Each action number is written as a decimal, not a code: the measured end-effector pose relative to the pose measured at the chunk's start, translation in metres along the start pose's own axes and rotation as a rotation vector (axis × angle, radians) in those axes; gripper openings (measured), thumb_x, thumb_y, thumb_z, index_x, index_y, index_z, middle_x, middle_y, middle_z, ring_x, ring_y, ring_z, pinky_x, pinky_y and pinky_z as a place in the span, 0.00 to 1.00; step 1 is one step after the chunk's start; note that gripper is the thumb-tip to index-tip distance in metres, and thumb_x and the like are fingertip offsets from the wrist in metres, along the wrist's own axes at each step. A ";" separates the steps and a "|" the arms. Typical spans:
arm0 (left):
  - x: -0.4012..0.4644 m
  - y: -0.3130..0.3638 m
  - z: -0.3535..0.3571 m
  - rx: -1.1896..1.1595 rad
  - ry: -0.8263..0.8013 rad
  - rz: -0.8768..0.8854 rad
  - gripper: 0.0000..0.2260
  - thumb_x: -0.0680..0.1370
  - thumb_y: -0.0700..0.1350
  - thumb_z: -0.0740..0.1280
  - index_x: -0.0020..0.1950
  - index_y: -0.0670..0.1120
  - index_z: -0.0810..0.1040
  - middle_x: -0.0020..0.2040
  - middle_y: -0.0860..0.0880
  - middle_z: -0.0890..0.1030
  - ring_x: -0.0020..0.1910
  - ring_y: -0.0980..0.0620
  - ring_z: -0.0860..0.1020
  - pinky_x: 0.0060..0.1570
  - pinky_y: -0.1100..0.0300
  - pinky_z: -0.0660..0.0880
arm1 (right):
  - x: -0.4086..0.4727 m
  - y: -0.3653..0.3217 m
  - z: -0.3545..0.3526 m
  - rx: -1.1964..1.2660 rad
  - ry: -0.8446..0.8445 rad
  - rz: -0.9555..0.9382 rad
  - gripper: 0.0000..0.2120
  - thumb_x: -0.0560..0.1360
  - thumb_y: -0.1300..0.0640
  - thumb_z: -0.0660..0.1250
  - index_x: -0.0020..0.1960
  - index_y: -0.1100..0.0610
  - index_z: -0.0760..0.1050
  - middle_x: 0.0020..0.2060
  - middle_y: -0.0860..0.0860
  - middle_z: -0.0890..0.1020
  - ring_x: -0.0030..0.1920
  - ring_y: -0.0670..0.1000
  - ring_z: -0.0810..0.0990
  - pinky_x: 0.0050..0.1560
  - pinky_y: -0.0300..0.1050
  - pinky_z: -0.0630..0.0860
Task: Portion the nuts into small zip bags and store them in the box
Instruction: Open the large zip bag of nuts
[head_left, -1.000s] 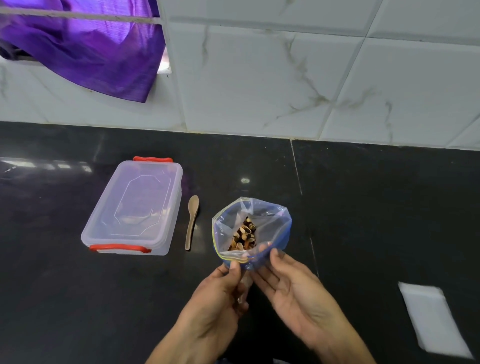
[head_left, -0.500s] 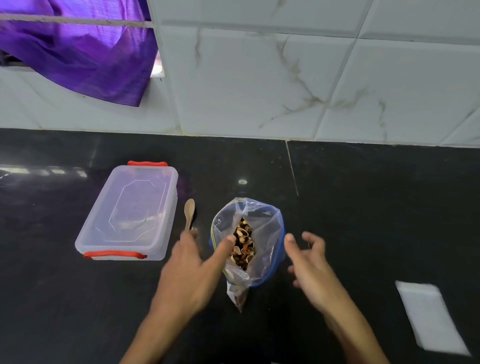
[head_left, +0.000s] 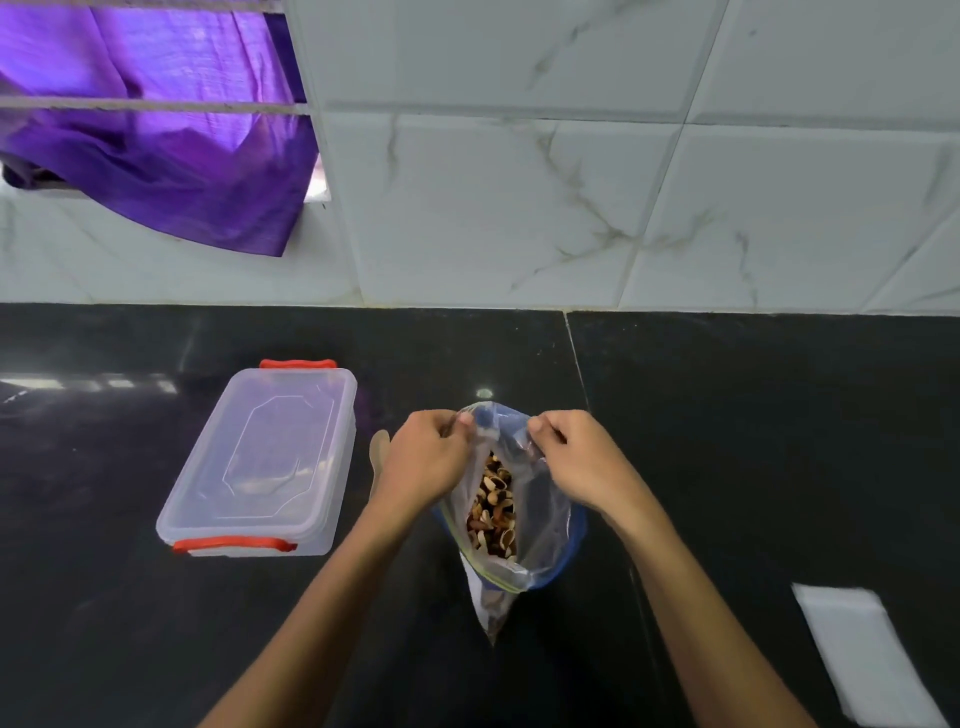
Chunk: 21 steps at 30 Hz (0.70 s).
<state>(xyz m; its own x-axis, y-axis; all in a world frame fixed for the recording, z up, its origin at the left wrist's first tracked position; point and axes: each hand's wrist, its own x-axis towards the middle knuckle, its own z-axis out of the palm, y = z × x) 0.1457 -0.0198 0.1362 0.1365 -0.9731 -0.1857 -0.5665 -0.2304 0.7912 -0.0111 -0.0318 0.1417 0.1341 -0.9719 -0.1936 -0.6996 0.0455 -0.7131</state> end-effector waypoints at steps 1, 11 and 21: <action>-0.002 0.000 0.000 -0.019 -0.007 0.000 0.19 0.82 0.50 0.57 0.40 0.41 0.79 0.35 0.45 0.79 0.36 0.48 0.77 0.42 0.52 0.73 | 0.000 0.000 0.000 0.009 0.014 0.000 0.17 0.82 0.51 0.52 0.38 0.53 0.71 0.32 0.48 0.72 0.34 0.44 0.71 0.34 0.39 0.66; -0.004 0.008 0.011 0.178 0.045 0.222 0.11 0.82 0.49 0.59 0.55 0.46 0.77 0.43 0.53 0.78 0.38 0.59 0.74 0.35 0.70 0.67 | 0.002 0.000 0.008 -0.099 0.058 -0.145 0.13 0.82 0.49 0.53 0.40 0.48 0.68 0.35 0.44 0.73 0.38 0.44 0.73 0.37 0.40 0.68; 0.007 0.019 -0.009 -0.242 -0.286 -0.082 0.14 0.79 0.53 0.64 0.41 0.47 0.84 0.39 0.48 0.83 0.43 0.52 0.79 0.48 0.56 0.74 | 0.017 0.004 -0.008 0.240 -0.138 -0.009 0.18 0.83 0.52 0.51 0.37 0.56 0.70 0.31 0.50 0.69 0.33 0.46 0.69 0.39 0.42 0.66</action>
<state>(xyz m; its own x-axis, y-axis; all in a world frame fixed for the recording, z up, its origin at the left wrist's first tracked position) 0.1431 -0.0309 0.1552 -0.0782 -0.9206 -0.3825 -0.3500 -0.3339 0.8752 -0.0172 -0.0501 0.1406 0.2457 -0.9326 -0.2644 -0.5134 0.1062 -0.8516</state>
